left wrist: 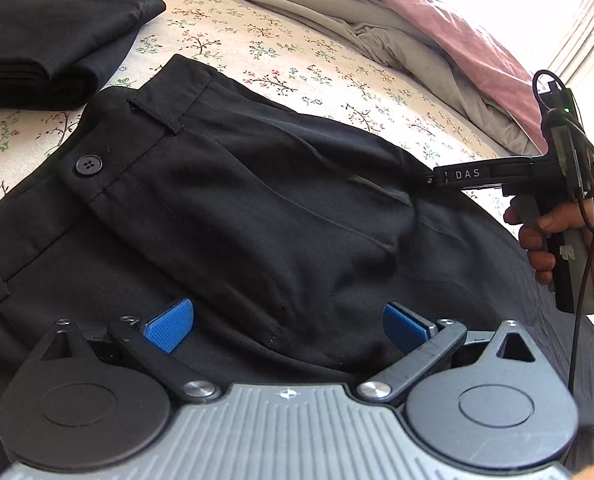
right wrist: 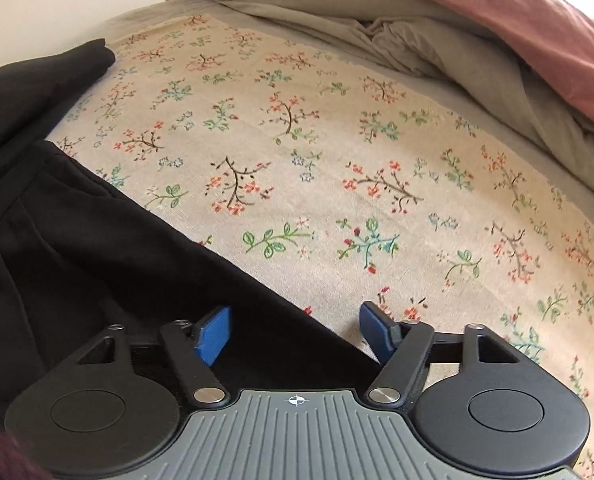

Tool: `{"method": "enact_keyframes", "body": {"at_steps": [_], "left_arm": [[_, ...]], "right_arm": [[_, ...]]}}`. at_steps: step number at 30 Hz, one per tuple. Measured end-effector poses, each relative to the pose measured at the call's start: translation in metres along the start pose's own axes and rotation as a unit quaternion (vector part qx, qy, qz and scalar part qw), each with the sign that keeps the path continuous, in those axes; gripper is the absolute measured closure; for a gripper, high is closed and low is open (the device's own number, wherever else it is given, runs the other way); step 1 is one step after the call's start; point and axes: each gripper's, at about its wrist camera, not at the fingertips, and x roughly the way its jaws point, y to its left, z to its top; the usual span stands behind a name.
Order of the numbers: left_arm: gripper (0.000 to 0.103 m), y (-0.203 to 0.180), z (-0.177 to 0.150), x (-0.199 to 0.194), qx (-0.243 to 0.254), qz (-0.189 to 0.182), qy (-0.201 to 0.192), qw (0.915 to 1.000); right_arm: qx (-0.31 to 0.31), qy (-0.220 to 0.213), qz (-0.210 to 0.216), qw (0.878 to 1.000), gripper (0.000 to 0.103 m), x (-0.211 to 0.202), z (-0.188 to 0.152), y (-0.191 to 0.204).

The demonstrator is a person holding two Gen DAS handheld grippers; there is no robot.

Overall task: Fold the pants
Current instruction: 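Grasp the trouser leg with the right tool and lift it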

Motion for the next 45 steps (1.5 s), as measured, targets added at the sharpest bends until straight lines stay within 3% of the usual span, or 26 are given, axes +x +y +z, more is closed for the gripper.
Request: {"method": "enact_keyframes", "body": {"at_steps": [2, 3, 9, 16, 25, 29, 34, 39, 45], "left_arm": [[0.000, 0.002, 0.002, 0.000, -0.003, -0.003, 0.001, 1.0000], [0.000, 0.002, 0.002, 0.000, -0.006, -0.004, 0.002, 1.0000], [0.000, 0.004, 0.003, -0.001, -0.004, 0.006, 0.004, 1.0000], [0.000, 0.009, 0.002, -0.011, -0.010, 0.009, -0.002, 0.9999], [0.000, 0.023, -0.006, -0.038, 0.008, 0.001, -0.029, 0.9996], [0.000, 0.033, -0.018, -0.048, 0.029, -0.005, -0.033, 0.9990], [0.002, 0.042, -0.031, -0.060, 0.047, -0.009, -0.038, 0.9981], [0.010, 0.037, -0.035, -0.062, 0.060, -0.031, -0.039, 0.9970], [0.015, 0.015, -0.029, -0.062, 0.079, -0.051, -0.053, 0.9941]], "right_arm": [[0.006, -0.010, 0.028, 1.000, 0.070, -0.004, -0.002, 0.001], [0.010, -0.011, 0.038, 0.999, 0.097, -0.007, -0.001, 0.001], [-0.028, -0.030, -0.011, 0.999, 0.101, -0.038, 0.000, 0.032], [-0.044, -0.071, -0.051, 0.995, 0.101, -0.113, -0.009, 0.072], [-0.054, -0.093, -0.033, 0.994, 0.101, -0.189, -0.076, 0.147], [-0.068, -0.075, -0.012, 0.995, 0.101, -0.182, -0.117, 0.178], [-0.056, -0.026, 0.002, 0.998, 0.101, -0.141, -0.154, 0.198], [-0.025, -0.005, -0.007, 1.000, 0.101, -0.107, -0.166, 0.202], [0.004, -0.005, 0.001, 1.000, 0.093, -0.119, -0.162, 0.197]]}}
